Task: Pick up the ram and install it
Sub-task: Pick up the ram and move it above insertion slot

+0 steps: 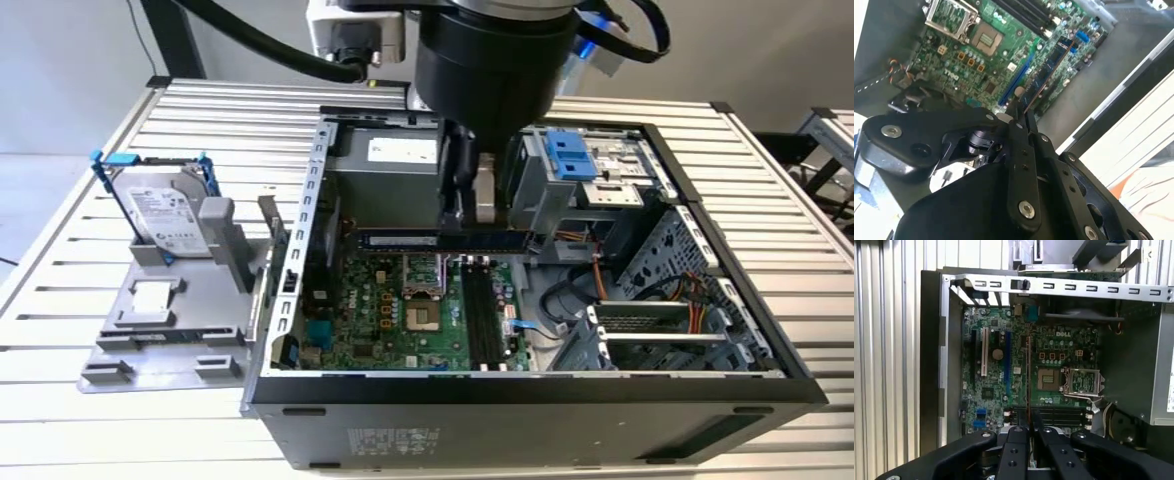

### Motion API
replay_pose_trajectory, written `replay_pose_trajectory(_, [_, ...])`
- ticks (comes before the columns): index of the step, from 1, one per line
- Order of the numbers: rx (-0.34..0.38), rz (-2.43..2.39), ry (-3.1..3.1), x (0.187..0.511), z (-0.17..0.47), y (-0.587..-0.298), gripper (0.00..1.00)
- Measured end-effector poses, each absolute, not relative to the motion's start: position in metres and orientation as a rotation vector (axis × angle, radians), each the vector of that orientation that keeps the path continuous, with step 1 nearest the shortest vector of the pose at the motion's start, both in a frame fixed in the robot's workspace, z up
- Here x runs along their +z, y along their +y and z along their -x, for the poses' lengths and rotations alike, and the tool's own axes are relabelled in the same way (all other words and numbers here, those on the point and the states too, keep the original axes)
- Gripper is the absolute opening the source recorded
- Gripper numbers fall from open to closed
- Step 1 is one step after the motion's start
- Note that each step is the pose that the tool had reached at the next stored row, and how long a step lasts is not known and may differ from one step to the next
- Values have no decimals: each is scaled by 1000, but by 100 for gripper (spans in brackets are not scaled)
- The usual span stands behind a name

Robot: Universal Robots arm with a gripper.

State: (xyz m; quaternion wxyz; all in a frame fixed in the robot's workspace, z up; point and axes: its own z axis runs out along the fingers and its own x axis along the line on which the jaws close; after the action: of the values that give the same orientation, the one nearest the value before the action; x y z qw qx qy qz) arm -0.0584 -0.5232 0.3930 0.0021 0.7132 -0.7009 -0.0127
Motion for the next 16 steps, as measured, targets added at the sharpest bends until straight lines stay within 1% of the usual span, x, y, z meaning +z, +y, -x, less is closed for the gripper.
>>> replay_pose_trajectory(16, [-47,-2234,-2196,393,-14,-524,0])
